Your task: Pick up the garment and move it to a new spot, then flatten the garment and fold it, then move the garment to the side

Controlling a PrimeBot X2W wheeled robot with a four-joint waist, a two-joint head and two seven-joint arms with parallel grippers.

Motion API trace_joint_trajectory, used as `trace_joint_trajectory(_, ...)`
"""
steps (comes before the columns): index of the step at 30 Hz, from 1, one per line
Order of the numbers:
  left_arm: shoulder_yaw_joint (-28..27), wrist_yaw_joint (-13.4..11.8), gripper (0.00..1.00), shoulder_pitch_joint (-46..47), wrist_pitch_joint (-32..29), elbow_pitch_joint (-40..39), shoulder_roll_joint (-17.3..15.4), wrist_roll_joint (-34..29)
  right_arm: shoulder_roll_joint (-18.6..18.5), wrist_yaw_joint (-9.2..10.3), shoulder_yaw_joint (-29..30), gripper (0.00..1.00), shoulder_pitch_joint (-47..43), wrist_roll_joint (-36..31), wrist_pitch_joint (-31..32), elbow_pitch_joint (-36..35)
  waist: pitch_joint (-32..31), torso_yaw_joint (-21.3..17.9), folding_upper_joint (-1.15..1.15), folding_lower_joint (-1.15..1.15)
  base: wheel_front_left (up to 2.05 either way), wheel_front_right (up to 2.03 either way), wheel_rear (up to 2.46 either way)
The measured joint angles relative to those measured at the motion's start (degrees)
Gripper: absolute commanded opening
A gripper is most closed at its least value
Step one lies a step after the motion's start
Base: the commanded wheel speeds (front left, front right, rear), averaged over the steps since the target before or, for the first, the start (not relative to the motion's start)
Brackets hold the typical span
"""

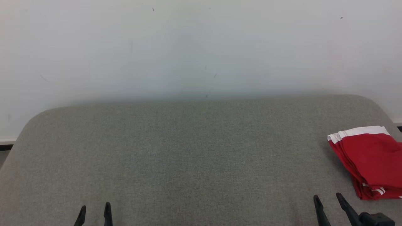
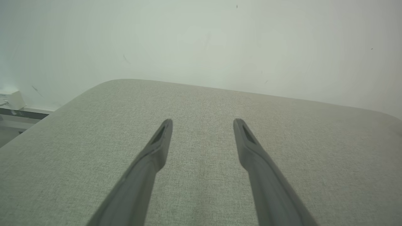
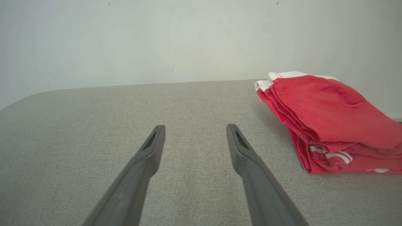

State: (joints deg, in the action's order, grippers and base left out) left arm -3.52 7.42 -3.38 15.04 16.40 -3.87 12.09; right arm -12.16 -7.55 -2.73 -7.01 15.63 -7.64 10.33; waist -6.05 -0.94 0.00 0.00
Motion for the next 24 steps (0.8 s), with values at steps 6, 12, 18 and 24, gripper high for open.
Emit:
trace_joint_trajectory(6,0.8,0.1,1.00,0.0,0.0,0.2,-0.1,-0.1,0.1,0.00,-0.4,1.00,0.0,0.0,0.1,0.0,0.2,0.0,0.00,0.00,0.00,0.00,0.00)
trace_joint_trajectory(12,1.0,0.1,0.00,-1.1,-0.1,2.3,0.2,0.2,0.8,-0.01,-1.0,0.00,-0.8,0.1,0.1,2.2,0.3,0.0,0.00,0.00,0.00,0.00,0.00)
trace_joint_trajectory(18,0.7,0.1,0.00,-1.6,-1.6,3.6,0.5,4.0,1.7,-0.01,-0.8,0.00,-1.3,3.6,1.1,3.6,0.5,0.0,0.00,0.00,0.00,0.00,0.00)
trace_joint_trajectory(24,0.5,0.1,0.00,-1.2,-3.3,3.3,0.5,10.3,2.3,-0.01,0.0,0.00,-0.5,9.8,2.2,3.6,0.8,0.1,0.00,0.00,0.00,0.00,0.00)
